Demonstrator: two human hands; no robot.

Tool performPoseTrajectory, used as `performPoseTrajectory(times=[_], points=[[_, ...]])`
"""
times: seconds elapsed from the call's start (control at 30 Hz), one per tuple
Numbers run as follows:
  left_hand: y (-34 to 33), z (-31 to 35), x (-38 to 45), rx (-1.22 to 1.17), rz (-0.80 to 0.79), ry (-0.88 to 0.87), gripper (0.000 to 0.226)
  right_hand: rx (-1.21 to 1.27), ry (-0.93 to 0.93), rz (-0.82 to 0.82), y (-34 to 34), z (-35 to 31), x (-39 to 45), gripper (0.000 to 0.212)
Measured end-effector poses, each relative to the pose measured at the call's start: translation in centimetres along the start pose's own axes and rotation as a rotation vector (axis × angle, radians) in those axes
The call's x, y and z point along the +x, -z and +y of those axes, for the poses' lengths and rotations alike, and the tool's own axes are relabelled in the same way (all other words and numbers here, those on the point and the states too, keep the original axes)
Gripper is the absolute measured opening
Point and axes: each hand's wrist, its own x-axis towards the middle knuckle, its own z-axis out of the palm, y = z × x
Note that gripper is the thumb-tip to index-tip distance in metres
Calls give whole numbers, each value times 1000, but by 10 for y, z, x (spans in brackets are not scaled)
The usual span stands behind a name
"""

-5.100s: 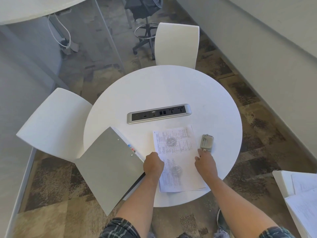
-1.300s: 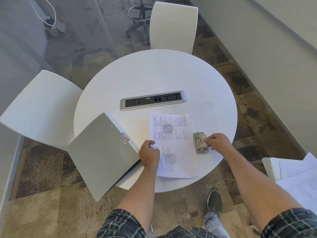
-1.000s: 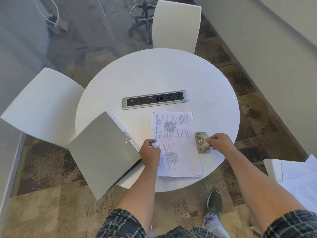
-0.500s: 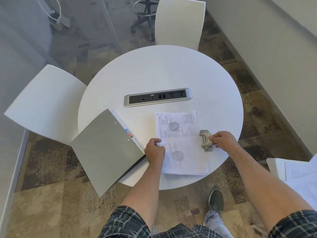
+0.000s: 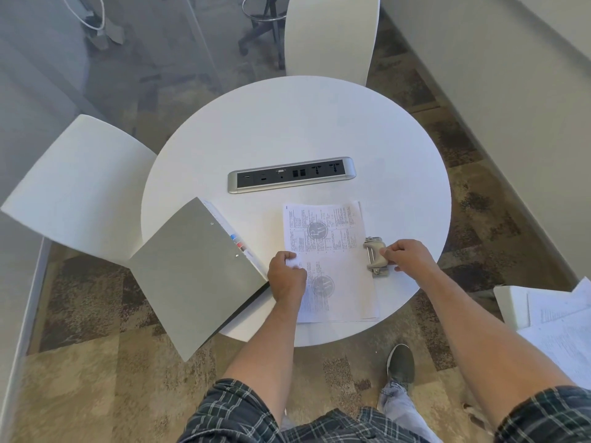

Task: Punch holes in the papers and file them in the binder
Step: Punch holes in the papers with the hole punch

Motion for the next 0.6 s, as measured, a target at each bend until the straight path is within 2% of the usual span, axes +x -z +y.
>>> performPoseTrajectory(times=[0.23, 0.5, 0.6], points=[[-4, -3, -3, 168, -32, -18, 38, 4, 2, 40, -12, -4, -4, 24], [-4, -5, -9, 55, -45, 19, 37, -89, 43, 73, -17, -2, -12, 27], [-1, -7, -9, 15, -67, 33, 38, -89, 49, 40, -18, 1, -20, 50]])
